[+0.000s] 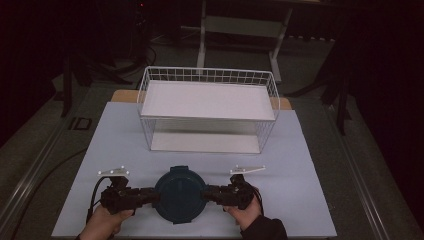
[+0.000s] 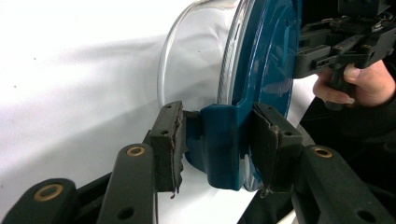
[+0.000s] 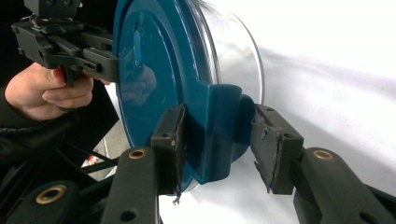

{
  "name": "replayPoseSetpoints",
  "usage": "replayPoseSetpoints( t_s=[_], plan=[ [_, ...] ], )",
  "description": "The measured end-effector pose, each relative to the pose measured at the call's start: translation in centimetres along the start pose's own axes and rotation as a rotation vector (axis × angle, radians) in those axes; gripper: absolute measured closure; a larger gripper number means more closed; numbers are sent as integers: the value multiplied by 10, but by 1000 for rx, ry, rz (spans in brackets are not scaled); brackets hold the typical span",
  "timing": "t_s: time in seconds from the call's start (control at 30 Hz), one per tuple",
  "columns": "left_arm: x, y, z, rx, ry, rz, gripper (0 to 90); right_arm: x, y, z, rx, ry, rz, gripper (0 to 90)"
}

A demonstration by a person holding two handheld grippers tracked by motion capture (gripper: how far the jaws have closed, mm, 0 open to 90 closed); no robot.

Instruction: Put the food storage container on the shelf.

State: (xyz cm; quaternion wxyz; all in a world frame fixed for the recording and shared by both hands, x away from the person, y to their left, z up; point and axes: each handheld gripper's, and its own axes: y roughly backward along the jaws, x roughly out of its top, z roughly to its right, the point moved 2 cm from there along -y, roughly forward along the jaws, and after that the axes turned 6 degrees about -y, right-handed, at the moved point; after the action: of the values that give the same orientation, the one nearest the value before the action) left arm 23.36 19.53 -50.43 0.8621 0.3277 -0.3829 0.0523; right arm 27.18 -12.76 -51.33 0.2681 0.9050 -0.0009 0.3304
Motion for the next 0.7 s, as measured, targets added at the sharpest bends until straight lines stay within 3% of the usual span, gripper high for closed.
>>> replayPoseSetpoints(
  t_s=[0.23,0.47,0.7],
  plan=[
    [12,-4,5,-8,-18,25,563,7,11,1,-5,3,33,562],
    [28,-10,9,-8,-70,54,561,18,26,0,-26,27,65,561],
    [42,-22,11,-19,-70,75,563,28,38,6,-42,33,97,561]
  ],
)
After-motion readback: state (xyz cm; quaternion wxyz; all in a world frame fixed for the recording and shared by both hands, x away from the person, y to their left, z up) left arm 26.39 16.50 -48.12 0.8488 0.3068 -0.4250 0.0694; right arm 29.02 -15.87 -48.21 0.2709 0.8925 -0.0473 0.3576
